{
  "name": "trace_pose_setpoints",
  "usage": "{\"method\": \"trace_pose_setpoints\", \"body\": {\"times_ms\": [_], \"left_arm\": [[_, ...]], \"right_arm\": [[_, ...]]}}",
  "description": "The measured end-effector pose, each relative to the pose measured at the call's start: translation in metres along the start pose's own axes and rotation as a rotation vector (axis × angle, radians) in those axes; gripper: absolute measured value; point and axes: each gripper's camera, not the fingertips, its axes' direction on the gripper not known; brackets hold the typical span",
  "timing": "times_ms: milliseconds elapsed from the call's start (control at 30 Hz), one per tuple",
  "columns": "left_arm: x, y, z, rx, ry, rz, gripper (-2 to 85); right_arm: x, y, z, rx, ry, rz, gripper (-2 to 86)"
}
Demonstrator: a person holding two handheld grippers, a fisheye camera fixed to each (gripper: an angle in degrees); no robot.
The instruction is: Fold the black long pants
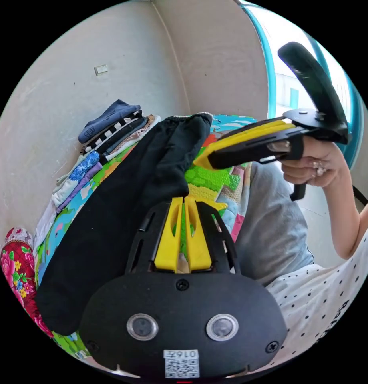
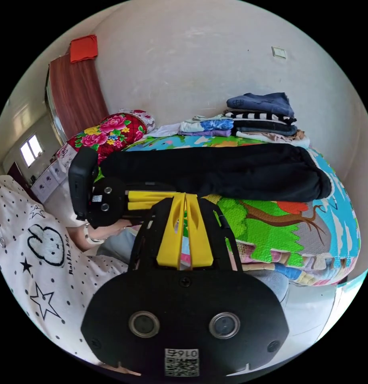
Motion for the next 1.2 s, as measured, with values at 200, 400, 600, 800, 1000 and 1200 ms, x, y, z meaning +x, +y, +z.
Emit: {"method": "trace_pose_setpoints", "body": {"times_ms": [200,400,600,800,1000,1200], "left_arm": [[0.013,-0.001,0.000,-0.011,0.045,0.045,-1.0],[0.022,-0.001,0.005,-0.008,0.047,0.034,-1.0],[0.023,0.003,0.013,0.000,0.065,0.023,-1.0],[0.018,0.016,0.022,0.017,0.087,-0.002,-1.0],[0.010,0.032,0.033,0.016,0.101,-0.011,-1.0],[-0.008,0.057,0.048,0.016,0.148,-0.085,-1.0]], "right_arm": [[0.061,0.000,0.025,0.004,0.322,0.078,0.0],[0.089,-0.014,0.069,-0.147,0.340,0.053,-0.4],[0.099,-0.019,0.070,-0.232,0.319,0.025,-0.5],[0.102,-0.025,0.065,-0.312,0.304,-0.075,-0.5],[0.132,-0.077,0.044,-0.087,0.559,-0.069,-0.5],[0.180,-0.091,0.080,-0.292,0.602,-0.124,-0.5]]}}
